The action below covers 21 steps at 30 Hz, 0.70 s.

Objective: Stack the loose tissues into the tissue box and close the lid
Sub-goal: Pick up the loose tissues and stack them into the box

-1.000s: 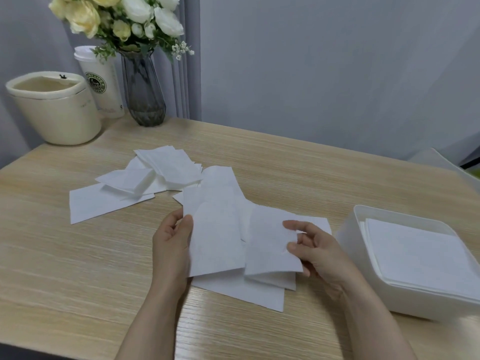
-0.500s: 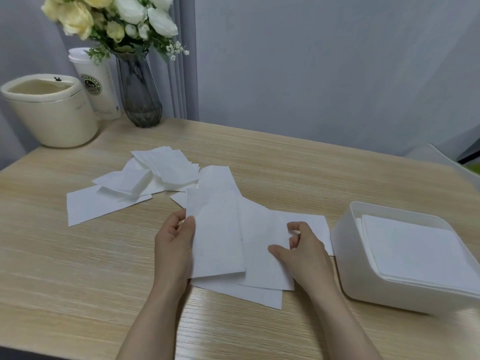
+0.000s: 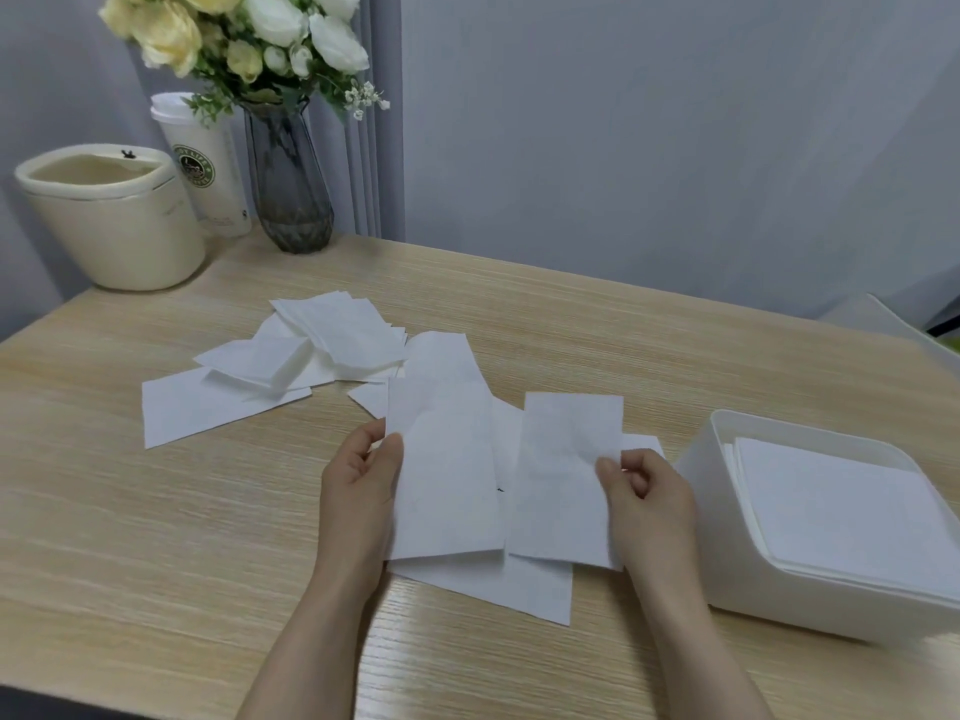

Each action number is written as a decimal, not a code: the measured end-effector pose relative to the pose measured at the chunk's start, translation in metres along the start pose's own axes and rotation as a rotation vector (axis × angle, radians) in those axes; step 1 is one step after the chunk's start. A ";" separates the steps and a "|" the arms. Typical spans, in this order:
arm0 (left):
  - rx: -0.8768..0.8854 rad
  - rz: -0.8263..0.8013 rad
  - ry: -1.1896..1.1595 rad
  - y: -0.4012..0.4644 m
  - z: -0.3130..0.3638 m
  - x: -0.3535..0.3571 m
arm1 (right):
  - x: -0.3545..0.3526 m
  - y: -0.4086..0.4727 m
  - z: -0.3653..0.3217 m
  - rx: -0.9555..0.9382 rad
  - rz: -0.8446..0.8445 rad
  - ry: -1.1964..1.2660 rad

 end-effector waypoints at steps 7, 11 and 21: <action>-0.019 -0.058 0.023 0.000 -0.001 0.004 | 0.004 0.005 -0.020 0.149 -0.060 0.400; -0.015 -0.106 0.058 0.000 -0.002 0.006 | 0.043 -0.009 -0.026 0.252 -0.283 0.497; -0.066 -0.112 -0.042 -0.003 0.001 0.007 | 0.083 -0.024 -0.010 0.230 -0.317 0.374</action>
Point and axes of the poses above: each hand's wrist, its own y-axis towards the middle knuckle, its own x-axis out of the palm, z = x × y, the point moved 5 cm from there along y, towards the middle knuckle, and after that the axes turned 11 degrees about y, right-handed, at the moved point
